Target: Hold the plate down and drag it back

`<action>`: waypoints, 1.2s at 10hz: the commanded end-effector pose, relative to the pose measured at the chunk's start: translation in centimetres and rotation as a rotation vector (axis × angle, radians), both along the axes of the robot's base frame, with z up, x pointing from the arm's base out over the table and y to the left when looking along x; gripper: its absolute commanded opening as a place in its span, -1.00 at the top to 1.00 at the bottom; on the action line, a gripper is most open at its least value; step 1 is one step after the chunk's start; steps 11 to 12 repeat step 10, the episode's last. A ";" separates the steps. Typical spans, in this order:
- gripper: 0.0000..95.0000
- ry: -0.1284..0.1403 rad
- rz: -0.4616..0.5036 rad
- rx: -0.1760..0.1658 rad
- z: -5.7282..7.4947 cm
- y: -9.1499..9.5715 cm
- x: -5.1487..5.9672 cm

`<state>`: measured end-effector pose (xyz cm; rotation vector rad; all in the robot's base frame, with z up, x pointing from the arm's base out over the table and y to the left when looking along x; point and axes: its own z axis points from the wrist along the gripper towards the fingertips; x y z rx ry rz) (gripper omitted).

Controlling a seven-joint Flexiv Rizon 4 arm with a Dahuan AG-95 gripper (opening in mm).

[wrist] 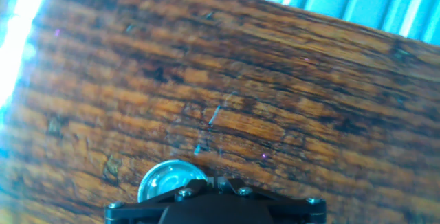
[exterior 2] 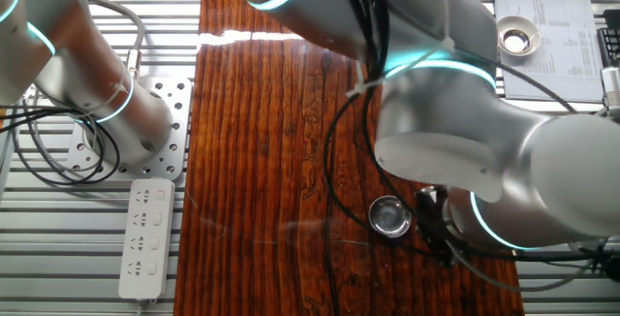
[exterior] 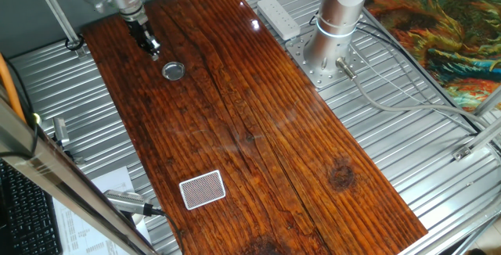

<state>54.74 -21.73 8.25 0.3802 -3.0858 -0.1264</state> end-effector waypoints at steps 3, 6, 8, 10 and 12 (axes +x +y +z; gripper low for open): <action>1.00 -0.080 -0.186 -0.017 2.3 0.3 -0.4; 1.00 -0.095 -0.204 -0.028 3.3 0.5 -0.9; 1.00 -0.104 -0.201 -0.032 3.5 0.5 -1.1; 1.00 -0.110 -0.198 -0.023 3.5 0.6 -1.1; 1.00 -0.110 -0.198 -0.023 3.5 0.6 -1.1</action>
